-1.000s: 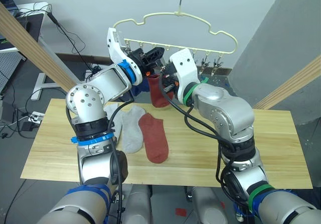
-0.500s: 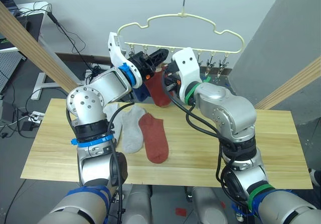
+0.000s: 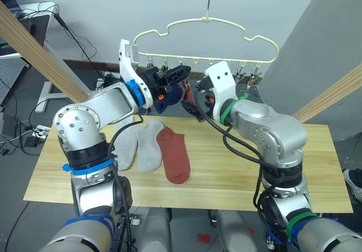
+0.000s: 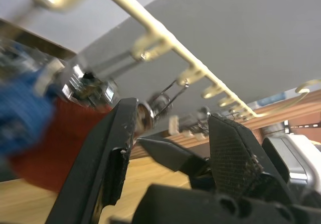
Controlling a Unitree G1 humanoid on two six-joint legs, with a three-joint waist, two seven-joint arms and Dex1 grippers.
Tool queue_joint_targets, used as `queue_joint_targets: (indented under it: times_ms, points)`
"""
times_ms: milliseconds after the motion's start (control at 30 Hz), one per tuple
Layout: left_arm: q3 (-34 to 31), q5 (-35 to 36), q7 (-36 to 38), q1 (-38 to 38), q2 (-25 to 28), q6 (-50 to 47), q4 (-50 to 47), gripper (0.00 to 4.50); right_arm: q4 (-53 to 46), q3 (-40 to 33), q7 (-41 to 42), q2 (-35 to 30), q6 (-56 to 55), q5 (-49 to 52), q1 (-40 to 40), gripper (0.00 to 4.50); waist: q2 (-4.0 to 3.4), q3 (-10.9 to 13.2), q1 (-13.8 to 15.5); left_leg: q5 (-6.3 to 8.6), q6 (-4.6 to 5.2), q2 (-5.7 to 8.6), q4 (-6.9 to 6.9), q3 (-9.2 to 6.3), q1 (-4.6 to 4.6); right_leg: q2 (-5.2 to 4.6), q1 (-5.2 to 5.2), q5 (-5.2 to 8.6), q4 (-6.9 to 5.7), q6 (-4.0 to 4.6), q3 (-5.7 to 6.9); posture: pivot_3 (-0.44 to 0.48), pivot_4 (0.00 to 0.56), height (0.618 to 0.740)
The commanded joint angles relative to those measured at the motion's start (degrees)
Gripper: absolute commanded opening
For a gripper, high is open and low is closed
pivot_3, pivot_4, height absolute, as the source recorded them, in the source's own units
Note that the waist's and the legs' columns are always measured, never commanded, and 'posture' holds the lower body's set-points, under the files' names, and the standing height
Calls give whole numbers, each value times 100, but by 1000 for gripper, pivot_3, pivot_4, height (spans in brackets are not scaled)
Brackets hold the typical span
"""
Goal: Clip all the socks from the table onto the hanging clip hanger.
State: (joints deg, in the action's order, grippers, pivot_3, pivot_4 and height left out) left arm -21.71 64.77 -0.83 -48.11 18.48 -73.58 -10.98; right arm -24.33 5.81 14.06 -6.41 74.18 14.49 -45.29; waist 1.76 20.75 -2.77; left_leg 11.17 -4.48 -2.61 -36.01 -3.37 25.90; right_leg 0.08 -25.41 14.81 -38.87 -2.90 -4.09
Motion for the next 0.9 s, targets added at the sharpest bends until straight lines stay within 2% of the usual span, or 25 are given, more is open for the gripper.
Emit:
queue_joint_targets:
  times_ms: [33, 300, 467, 600, 900]
  points:
    - [419, -251, 546, 295, 465, 308, -840, 2551, -671, -269, 378, -306, -55, 361, 221, 4472, 0, 0, 4, -5, -10, 1, 2, 1, 0, 0, 0, 0, 0, 0, -1, -5, 368, 740]
    - [998, -1248, 1630, 1114, 1309, 1528, -1614, 2551, -1104, -723, 1141, -1246, -341, 988, 791, 4472, 0, 0, 61, -6, -12, 2, 6, 4, 0, -1, -1, 5, 5, -7, -3, 10, 335, 740]
    - [1116, -1923, 2149, 1658, 1643, 2345, -1819, 2551, -1227, -1151, 1412, -1471, -373, 1464, 1007, 4472, 1, -2, 73, -5, -9, 1, 6, 6, -1, -1, 0, 17, 5, -27, -4, 14, 312, 740]
    - [1023, -2329, 2449, 2103, 1711, 3039, -1932, 2551, -1289, -1373, 1468, -1523, -473, 1744, 1146, 4472, 2, -4, 96, -4, -8, 1, 6, 5, 0, -2, 0, 17, 6, -27, -3, 23, 294, 740]
    - [759, -2356, 2616, 2765, 2239, 2813, -2196, 2551, -1461, -1462, 1206, -1468, -469, 2090, 1387, 4472, 8, -31, 99, -5, -9, 1, 4, 3, 0, -3, 0, 15, 1, -24, -1, 58, 250, 740]
